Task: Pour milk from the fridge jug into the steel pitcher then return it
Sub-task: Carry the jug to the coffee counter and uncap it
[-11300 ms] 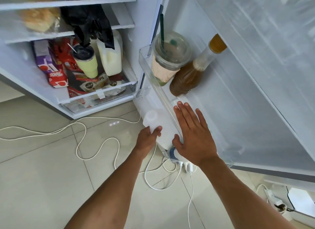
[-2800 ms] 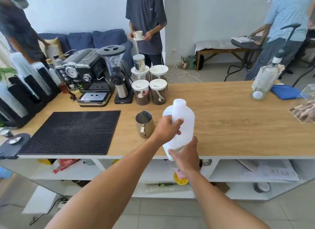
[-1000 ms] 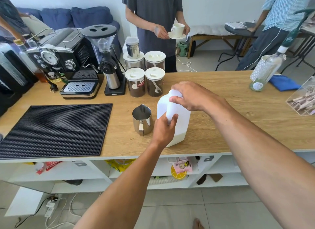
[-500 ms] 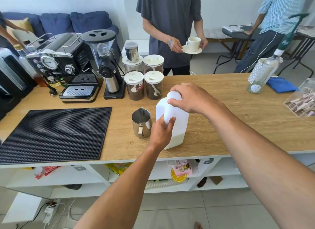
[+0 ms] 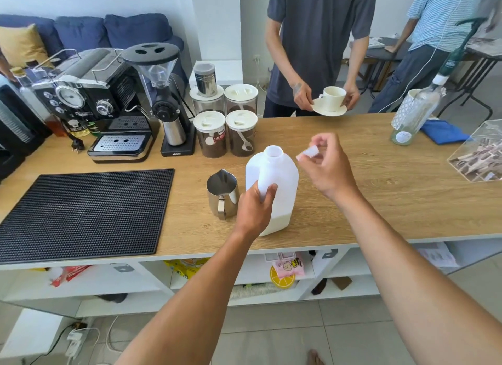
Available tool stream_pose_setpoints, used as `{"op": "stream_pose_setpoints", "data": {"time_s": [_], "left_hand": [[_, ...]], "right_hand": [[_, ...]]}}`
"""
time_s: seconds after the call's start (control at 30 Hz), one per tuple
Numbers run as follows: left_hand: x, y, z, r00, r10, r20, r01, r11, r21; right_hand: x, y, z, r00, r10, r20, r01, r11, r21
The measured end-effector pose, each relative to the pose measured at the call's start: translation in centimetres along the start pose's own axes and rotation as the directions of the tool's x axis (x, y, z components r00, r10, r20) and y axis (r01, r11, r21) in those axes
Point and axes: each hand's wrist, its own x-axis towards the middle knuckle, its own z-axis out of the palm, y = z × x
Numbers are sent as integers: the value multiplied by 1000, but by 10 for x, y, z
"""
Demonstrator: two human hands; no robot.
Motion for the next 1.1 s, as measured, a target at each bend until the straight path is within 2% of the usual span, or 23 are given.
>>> {"op": "stream_pose_setpoints", "data": {"time_s": [0.1, 0.2, 0.27, 0.37, 0.63, 0.83, 1.0, 1.1], "left_hand": [[1, -3, 1, 1000, 3, -6, -3, 1000, 11], [1, -4, 3, 1000, 4, -10, -4, 1000, 2], [1, -4, 3, 1000, 3, -13, -3, 1000, -6], [2, -4, 4, 1000, -5, -17, 5, 1000, -4], [1, -6, 7, 999, -6, -42, 5, 1000, -20], [0, -7, 9, 998, -43, -46, 41, 998, -51], [-2, 0, 7, 993, -106, -43, 100, 987, -122], [-8, 2, 5, 982, -171, -75, 151, 962, -226]], "right_hand": [[-25, 52, 6, 973, 206, -102, -212, 976, -52], [-56, 97, 18, 925, 378, -33, -379, 917, -122], [-74, 118, 27, 905, 423, 46, -411, 897, -163], [-90, 138, 38, 895, 437, 92, -412, 888, -205], [-107, 146, 54, 922, 386, 22, -372, 901, -225], [-108, 149, 60, 923, 382, 48, -360, 901, -242], [-107, 143, 53, 888, 456, 63, -447, 887, -115], [-106, 129, 50, 915, 400, 52, -397, 916, -55]]}}
